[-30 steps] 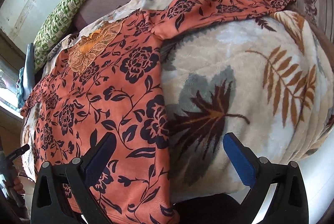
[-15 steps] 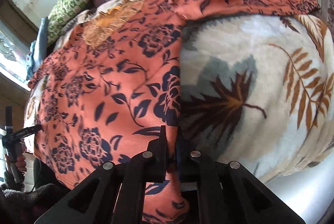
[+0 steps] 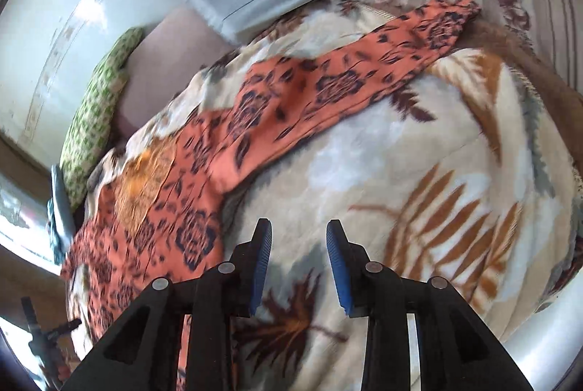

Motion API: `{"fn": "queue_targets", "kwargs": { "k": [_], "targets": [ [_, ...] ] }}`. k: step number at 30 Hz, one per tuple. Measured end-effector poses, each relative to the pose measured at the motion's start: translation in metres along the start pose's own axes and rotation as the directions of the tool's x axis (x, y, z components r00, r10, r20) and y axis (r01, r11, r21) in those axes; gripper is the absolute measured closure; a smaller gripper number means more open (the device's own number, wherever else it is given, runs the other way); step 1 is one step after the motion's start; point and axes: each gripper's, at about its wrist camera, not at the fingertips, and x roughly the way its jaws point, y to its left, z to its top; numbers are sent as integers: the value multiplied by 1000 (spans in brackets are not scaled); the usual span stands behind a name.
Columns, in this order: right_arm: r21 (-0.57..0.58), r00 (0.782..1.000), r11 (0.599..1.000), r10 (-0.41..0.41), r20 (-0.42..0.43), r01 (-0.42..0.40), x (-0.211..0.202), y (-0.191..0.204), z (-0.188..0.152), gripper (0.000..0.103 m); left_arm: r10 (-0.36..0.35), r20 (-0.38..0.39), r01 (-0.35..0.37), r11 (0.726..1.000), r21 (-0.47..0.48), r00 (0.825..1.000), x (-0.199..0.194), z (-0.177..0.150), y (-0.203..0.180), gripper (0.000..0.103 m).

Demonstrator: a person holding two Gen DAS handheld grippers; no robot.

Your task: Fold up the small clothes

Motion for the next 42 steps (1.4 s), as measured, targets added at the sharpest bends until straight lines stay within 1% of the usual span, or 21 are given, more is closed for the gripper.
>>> {"fn": "queue_targets", "kwargs": {
  "k": [3,5,6,7,9,12,15,17,18,21,22,23,24,25,26,27,28,30,34,38,42],
  "targets": [
    [130,996,991,-40,79,29,-4,-47,43,70,16,-17,-15,998,55,1000,11,23,-41,15],
    [196,990,980,-71,126,45,-6,-75,71,68,0,-34,2,997,79,999,18,40,-71,15],
    [222,987,974,-81,142,48,-5,-85,85,63,-13,-41,16,996,88,999,24,49,-88,15],
    [248,984,968,-89,153,49,-2,-95,98,56,-25,-47,30,995,100,999,29,59,-107,15],
    [300,981,952,-104,162,51,9,-114,121,49,-50,-61,58,989,135,997,42,78,-150,15],
    [360,980,932,-105,167,38,32,-133,147,49,-84,-71,96,975,198,994,62,113,-224,15],
    [371,979,927,-121,166,51,57,-141,164,49,-160,-79,173,962,211,984,82,147,-298,15],
    [354,978,933,-132,161,68,72,-142,169,49,-216,-97,232,950,211,972,97,164,-342,15],
    [345,977,936,-139,160,77,78,-143,171,49,-227,-109,245,946,210,968,106,170,-361,15],
    [315,974,944,-154,168,95,90,-145,174,49,-217,-164,245,953,178,962,145,181,-399,20],
    [300,971,948,-165,172,108,93,-146,175,52,-203,-193,237,956,175,960,159,181,-408,28],
    [287,970,951,-172,174,117,95,-146,177,53,-167,-216,208,961,185,962,172,180,-414,29],
    [278,969,954,-170,176,117,96,-147,178,64,-123,-200,165,964,208,972,178,178,-419,28],
    [267,970,957,-164,178,113,97,-146,180,84,-103,-164,140,962,236,981,177,176,-423,26],
    [252,970,961,-164,181,116,97,-145,180,93,-90,-139,124,957,261,986,175,175,-426,25],
    [235,968,965,-165,191,118,94,-142,180,97,-84,-140,121,953,279,986,173,175,-426,25],
    [214,965,969,-164,204,120,89,-137,179,97,-95,-149,135,949,284,984,173,177,-423,26],
    [161,958,979,-163,234,128,78,-123,178,97,-128,-167,169,951,260,978,170,184,-409,31],
    [57,956,995,-98,276,85,55,-81,176,97,-156,-158,181,971,155,975,154,204,-358,32],
    [-89,956,996,9,293,18,38,-9,166,97,-167,-133,171,985,22,977,138,222,-283,32],
    [-220,954,971,151,258,-94,35,75,143,97,-192,-110,180,977,-111,975,122,220,-207,32]
  ]
}}
